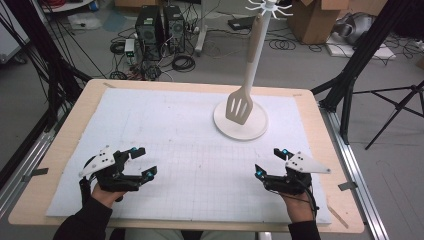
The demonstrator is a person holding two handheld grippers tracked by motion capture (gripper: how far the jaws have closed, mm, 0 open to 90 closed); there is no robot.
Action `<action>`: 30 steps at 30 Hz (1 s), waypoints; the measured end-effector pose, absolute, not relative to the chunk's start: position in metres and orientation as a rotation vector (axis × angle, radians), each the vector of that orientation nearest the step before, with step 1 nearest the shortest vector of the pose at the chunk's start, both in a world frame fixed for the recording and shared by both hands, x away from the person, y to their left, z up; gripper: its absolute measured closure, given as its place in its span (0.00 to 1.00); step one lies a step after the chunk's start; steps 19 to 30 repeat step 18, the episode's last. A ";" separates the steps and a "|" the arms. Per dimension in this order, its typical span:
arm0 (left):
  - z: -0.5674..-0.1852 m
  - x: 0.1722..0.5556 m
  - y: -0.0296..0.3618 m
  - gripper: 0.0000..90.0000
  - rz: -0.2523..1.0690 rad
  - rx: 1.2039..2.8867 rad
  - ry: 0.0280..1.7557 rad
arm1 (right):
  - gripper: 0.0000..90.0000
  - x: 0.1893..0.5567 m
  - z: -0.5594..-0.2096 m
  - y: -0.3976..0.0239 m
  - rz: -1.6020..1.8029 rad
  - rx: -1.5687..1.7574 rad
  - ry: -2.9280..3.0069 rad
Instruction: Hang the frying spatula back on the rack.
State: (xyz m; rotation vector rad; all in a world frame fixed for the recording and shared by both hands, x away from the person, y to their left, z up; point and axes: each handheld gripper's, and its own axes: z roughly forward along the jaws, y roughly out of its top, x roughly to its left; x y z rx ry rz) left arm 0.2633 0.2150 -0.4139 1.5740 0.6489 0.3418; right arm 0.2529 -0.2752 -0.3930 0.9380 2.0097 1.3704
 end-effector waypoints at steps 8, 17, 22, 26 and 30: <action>-0.416 0.266 0.219 0.20 0.337 1.559 0.672 | 0.18 0.257 -0.397 -0.275 1.359 0.943 2.028; -0.418 0.266 0.214 0.20 0.315 1.569 0.670 | 0.18 0.258 -0.398 -0.276 1.347 0.948 2.034; -0.418 0.266 0.213 0.20 0.315 1.568 0.671 | 0.18 0.258 -0.398 -0.276 1.350 0.950 2.033; -0.418 0.266 0.213 0.20 0.315 1.568 0.671 | 0.18 0.258 -0.398 -0.276 1.350 0.950 2.033; -0.418 0.266 0.213 0.20 0.315 1.568 0.671 | 0.18 0.258 -0.398 -0.276 1.350 0.950 2.033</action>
